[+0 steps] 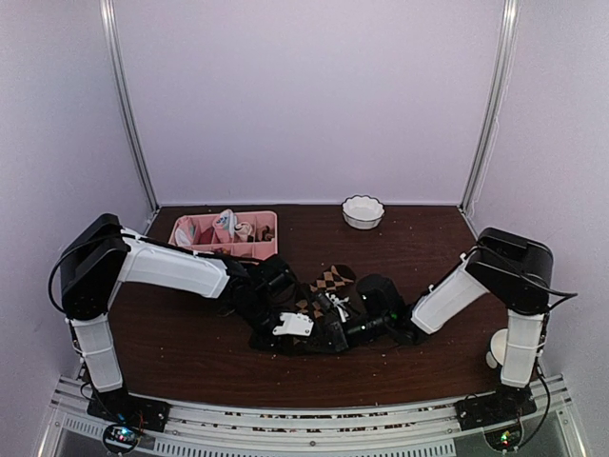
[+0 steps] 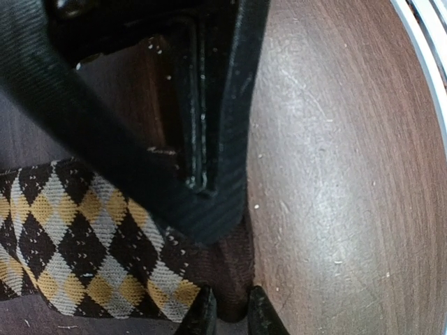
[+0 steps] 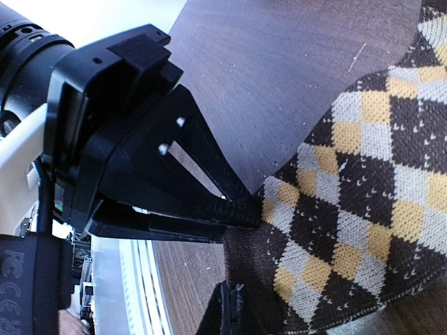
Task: Roll the socks
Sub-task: Roll the sock at the center of the board.
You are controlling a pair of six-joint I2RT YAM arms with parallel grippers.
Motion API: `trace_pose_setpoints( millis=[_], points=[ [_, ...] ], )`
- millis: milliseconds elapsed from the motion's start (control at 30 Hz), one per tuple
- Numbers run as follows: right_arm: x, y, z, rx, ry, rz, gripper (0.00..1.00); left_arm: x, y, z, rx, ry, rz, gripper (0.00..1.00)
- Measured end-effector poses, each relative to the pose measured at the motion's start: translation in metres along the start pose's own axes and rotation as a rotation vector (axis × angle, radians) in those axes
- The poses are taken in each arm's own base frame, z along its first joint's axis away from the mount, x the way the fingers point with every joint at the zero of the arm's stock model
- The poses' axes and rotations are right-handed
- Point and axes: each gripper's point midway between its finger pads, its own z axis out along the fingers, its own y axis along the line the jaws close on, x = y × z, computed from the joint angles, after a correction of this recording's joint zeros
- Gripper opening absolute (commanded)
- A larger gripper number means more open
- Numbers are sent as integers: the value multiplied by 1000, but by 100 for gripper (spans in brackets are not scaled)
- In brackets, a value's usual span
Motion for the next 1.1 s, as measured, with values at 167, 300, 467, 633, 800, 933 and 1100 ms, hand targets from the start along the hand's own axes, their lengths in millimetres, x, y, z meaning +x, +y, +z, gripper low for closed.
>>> trace_pose_setpoints(
  millis=[167,300,467,633,800,933,1100],
  points=[
    [3,-3,1,-2,-3,17,0,1,0,0,2,5,-10,4],
    [6,-7,-3,14,-16,9,31,0,-1,-2,22,6,-30,0],
    [8,-9,-24,110,-61,-106,90,-3,2,-1,87,0,-73,0],
    [-4,-3,-48,199,-140,-244,100,4,5,-7,153,-7,-141,0],
    [-1,-11,-76,399,-226,-374,100,0,5,-11,233,-23,-193,0],
    [-23,-13,-115,599,-407,-345,100,-5,4,-13,295,-39,-230,0],
    [-40,-15,-146,602,-581,-277,100,-4,2,-16,349,-40,-271,0]
  ],
)
